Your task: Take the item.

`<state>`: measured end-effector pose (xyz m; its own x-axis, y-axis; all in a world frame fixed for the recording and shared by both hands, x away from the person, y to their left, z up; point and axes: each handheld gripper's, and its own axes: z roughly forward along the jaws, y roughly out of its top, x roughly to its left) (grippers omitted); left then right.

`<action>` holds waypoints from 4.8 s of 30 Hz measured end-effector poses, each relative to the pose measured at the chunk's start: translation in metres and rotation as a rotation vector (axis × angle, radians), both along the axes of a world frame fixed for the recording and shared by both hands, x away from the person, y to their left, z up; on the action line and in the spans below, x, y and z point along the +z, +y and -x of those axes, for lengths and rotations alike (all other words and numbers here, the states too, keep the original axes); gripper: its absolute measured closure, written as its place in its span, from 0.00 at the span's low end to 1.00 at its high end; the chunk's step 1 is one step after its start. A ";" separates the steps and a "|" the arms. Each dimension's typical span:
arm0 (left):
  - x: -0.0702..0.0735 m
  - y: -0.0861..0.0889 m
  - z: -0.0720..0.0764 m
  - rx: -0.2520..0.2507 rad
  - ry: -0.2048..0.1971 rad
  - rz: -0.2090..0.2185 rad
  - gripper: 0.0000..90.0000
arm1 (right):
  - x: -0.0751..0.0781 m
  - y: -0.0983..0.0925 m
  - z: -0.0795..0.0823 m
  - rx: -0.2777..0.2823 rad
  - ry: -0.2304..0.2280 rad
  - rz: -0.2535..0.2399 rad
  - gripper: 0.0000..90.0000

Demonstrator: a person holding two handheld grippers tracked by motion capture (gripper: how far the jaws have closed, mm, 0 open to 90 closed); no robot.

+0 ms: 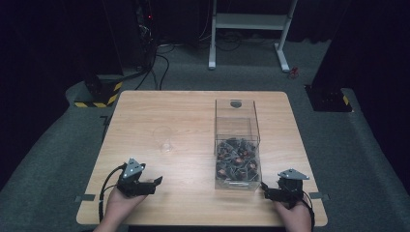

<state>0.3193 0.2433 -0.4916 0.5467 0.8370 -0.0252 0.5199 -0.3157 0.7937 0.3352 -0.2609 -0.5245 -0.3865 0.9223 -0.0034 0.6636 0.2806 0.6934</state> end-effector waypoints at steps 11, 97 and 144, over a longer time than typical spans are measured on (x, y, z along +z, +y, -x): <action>0.017 -0.020 -0.001 -0.047 -0.034 0.024 0.17 | 0.000 0.000 0.000 0.000 0.000 0.000 0.09; 0.061 -0.141 -0.021 -0.312 -0.083 0.132 0.27 | 0.000 0.000 0.000 0.005 -0.002 0.002 0.09; 0.058 -0.182 -0.042 -0.373 -0.104 0.109 0.67 | 0.000 0.000 0.000 0.007 -0.002 0.001 0.09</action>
<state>0.3614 0.0618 -0.4341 0.8165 0.5765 -0.0307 0.3004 -0.3788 0.8754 0.3350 -0.2613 -0.5246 -0.3928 0.9196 -0.0053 0.6600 0.2859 0.6948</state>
